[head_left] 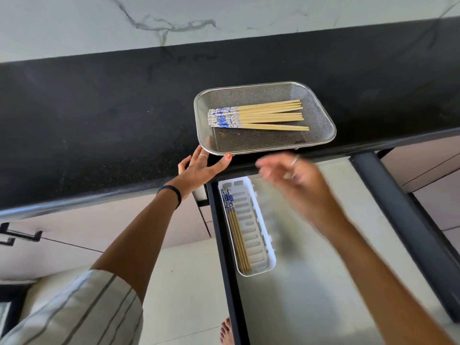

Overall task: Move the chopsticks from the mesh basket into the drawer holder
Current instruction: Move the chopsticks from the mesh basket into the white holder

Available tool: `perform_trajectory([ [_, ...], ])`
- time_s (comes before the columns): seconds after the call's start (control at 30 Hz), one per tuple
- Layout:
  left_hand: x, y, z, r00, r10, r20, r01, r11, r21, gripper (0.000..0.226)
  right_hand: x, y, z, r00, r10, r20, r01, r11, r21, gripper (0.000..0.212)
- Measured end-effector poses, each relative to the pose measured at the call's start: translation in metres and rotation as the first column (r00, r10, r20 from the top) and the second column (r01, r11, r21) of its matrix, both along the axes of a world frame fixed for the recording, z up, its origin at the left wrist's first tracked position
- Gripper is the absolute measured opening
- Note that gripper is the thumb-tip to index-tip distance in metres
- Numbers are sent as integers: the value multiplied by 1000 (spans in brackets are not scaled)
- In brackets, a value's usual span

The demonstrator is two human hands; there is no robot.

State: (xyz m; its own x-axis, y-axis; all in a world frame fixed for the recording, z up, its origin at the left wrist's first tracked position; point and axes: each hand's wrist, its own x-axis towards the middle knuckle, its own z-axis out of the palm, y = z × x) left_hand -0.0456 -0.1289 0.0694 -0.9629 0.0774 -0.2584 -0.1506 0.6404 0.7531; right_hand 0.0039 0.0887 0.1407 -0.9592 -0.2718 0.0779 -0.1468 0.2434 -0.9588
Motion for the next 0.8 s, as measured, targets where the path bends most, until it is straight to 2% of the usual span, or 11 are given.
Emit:
perform_trajectory([
  [0.07,0,-1,0,1000,-1,3,1,1000,2,81,-30,15,27,979,-132,-156,139,990,34,17],
  [0.13,2,0,2,1000,-3,-5,3,1000,-6,82,-64,24,41,936,-221,-274,280,939,199,18],
  [0.2,2,0,3,1000,2,-5,-2,1000,-13,83,-98,29,39,962,-173,-213,248,878,410,21],
  [0.3,1,0,3,1000,5,1,-5,1000,-14,83,-140,28,20,998,-50,-27,55,766,641,35],
  [0.4,1,-1,2,1000,11,-5,-11,1000,-10,82,-164,25,-1,998,37,47,-59,555,830,52],
  [0.47,1,-2,0,1000,0,-8,0,1000,1,80,-172,23,-14,997,41,64,-76,497,864,57],
  [0.6,-1,-3,-2,1000,-3,-15,4,1000,19,78,-176,15,-28,1000,0,-6,5,564,826,56],
  [0.8,-2,-3,-3,1000,-1,-2,1,1000,-6,85,-176,4,-33,985,87,-149,93,453,887,43],
])
